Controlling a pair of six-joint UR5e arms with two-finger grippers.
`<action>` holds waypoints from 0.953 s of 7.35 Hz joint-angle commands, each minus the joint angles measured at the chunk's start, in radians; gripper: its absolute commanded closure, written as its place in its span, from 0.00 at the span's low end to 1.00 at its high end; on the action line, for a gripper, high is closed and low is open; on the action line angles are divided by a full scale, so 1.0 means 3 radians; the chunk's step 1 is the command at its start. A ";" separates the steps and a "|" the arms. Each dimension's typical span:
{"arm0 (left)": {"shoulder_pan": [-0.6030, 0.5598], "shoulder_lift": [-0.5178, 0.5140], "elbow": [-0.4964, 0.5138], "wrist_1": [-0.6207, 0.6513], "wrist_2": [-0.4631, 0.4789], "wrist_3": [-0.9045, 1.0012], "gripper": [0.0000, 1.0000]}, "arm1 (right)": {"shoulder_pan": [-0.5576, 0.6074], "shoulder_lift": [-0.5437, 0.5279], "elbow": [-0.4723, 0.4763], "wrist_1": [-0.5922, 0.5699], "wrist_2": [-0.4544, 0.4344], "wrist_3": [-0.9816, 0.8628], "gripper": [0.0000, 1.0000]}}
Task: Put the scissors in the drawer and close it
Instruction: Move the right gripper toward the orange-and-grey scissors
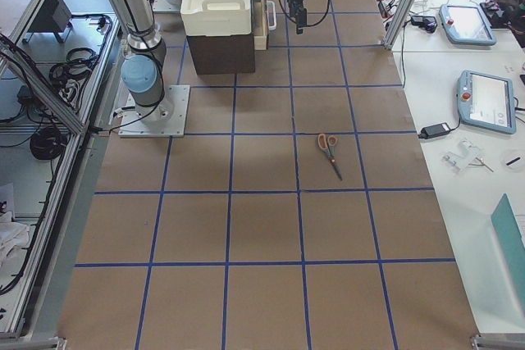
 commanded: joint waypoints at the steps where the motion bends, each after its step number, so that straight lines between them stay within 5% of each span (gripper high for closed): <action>1: -0.0004 0.0000 0.0000 0.0002 0.0000 0.0000 0.00 | -0.0055 0.0058 0.0004 0.0020 0.0017 -0.0005 0.00; 7: 0.0001 0.0000 0.0000 0.0002 0.0010 0.0031 0.00 | -0.0289 0.0059 -0.0007 -0.0016 0.0064 -0.0546 0.00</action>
